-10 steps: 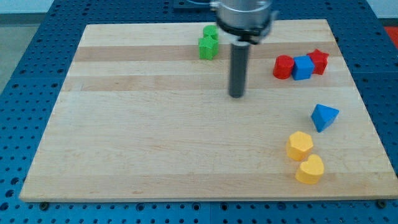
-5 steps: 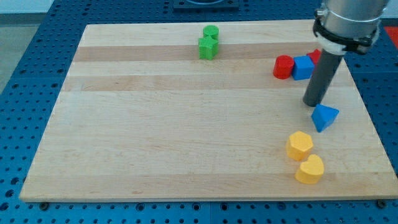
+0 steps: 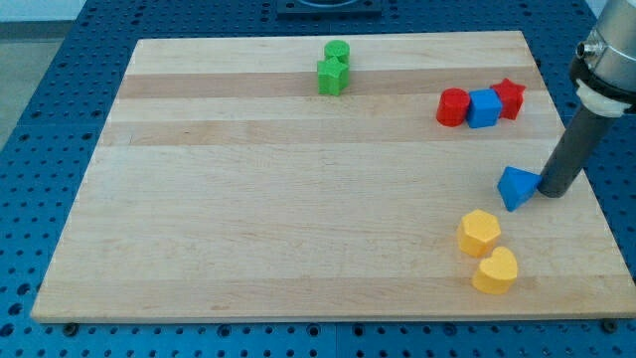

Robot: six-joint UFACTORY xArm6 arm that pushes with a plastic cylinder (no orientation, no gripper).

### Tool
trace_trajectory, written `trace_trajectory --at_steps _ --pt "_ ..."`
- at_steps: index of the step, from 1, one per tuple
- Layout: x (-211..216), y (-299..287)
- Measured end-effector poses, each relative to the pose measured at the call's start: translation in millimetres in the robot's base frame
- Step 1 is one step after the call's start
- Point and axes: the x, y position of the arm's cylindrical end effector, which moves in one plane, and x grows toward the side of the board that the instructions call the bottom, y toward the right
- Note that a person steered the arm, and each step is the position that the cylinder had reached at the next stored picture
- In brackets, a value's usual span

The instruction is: Bring the triangle at the bottom left side of the green star

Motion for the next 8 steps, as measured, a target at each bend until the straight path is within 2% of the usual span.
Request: trace_trajectory --at_steps 2,4,6,8 --pt "22 -8" --pt "19 -23" --pt "-14 -72" --pt "-67 -137"
